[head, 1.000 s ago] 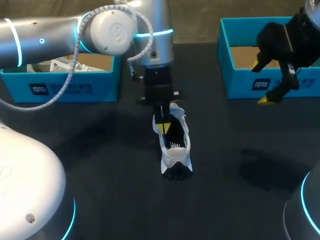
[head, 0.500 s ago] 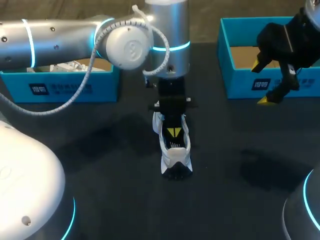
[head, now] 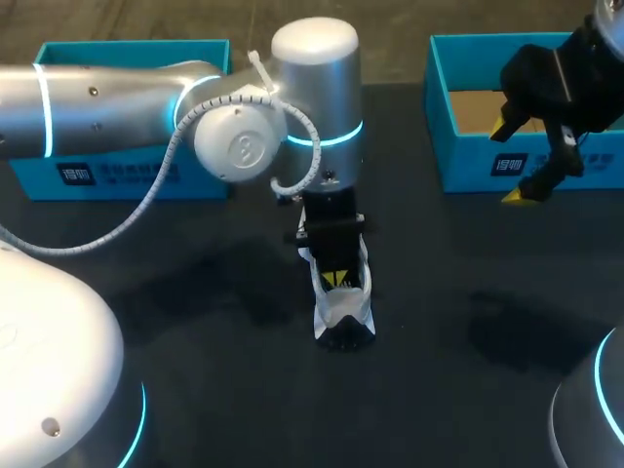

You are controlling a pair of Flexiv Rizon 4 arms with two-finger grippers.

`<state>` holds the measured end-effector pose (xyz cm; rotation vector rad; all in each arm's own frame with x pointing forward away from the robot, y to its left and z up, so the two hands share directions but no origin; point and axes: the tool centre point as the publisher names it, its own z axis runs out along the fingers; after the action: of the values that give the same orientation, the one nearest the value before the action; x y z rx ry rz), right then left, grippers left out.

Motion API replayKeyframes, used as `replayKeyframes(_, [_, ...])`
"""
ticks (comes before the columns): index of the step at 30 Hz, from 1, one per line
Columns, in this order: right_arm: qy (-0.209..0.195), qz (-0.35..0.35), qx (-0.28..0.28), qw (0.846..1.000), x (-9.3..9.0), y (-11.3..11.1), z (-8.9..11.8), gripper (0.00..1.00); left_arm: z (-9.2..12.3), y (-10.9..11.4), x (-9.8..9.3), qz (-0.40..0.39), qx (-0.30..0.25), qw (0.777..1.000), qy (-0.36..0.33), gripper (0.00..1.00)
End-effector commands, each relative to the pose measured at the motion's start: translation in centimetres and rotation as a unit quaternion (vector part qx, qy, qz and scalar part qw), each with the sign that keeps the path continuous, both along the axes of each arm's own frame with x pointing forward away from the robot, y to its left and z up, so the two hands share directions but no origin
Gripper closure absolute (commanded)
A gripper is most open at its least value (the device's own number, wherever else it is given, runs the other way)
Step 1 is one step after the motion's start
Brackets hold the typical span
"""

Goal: Take the shoe out of the shoebox, open the shoe tongue, remove and reinsert the insole, then place the shoe into the shoebox

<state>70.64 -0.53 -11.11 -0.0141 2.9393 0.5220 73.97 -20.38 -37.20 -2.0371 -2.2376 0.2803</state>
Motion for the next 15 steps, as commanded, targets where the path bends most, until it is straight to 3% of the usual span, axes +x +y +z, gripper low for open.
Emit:
replayKeyframes(1, [0.003,0.0,-0.002,1.0,0.3,0.2,0.0,0.0,-1.1,-0.7,0.5,0.001,0.007,1.0,0.003,1.0])
replayKeyframes(5, [0.003,0.0,-0.002,1.0,0.3,0.2,0.0,0.0,-1.4,-0.9,0.4,0.0,0.008,1.0,0.008,1.0])
replayKeyframes(11, [0.003,0.0,-0.002,1.0,0.3,0.2,0.0,0.0,0.1,-1.3,0.5,-0.006,-0.013,1.0,-0.005,1.0])
replayKeyframes(15, [0.003,0.0,-0.002,1.0,0.3,0.2,0.0,0.0,-0.6,-1.8,0.1,-0.01,-0.011,1.0,-0.001,1.0])
